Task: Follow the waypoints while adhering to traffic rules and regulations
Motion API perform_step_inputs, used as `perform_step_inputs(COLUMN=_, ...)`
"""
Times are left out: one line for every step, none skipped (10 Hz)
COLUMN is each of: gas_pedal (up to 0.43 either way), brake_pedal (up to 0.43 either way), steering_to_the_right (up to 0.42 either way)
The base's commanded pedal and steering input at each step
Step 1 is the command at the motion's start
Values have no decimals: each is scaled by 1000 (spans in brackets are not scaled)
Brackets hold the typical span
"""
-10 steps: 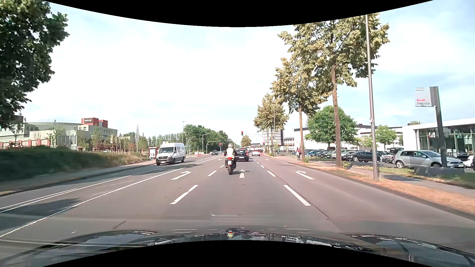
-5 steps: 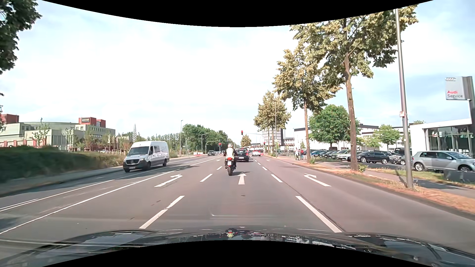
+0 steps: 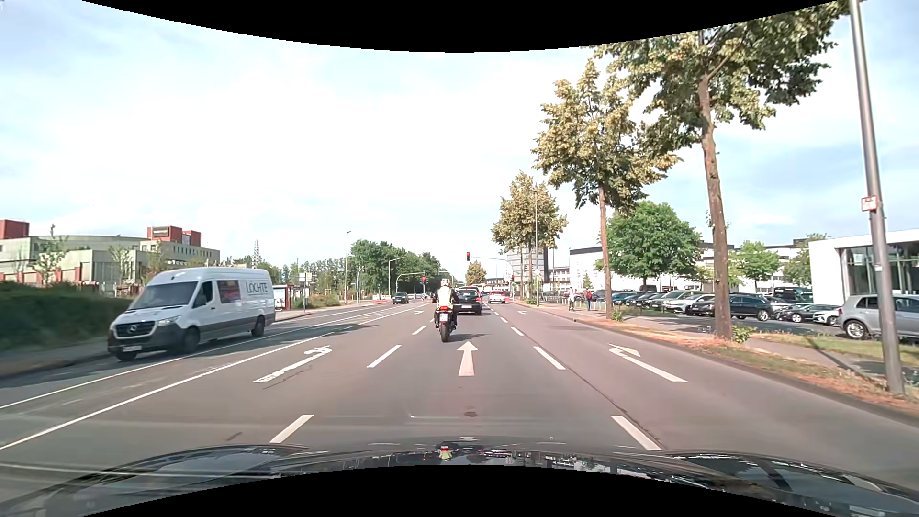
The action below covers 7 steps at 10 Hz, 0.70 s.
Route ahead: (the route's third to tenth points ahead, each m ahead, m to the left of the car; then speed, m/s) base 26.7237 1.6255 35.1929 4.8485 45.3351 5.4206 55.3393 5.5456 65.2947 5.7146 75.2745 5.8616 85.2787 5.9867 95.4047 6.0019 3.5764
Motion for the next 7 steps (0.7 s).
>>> perform_step_inputs(gas_pedal=0, brake_pedal=0, steering_to_the_right=-3)
perform_step_inputs(gas_pedal=0, brake_pedal=0, steering_to_the_right=-3)
perform_step_inputs(gas_pedal=0, brake_pedal=0, steering_to_the_right=-3)
perform_step_inputs(gas_pedal=0, brake_pedal=0, steering_to_the_right=-3)
perform_step_inputs(gas_pedal=0, brake_pedal=0, steering_to_the_right=-3)
perform_step_inputs(gas_pedal=0, brake_pedal=0, steering_to_the_right=-3)
perform_step_inputs(gas_pedal=0, brake_pedal=0, steering_to_the_right=-4)
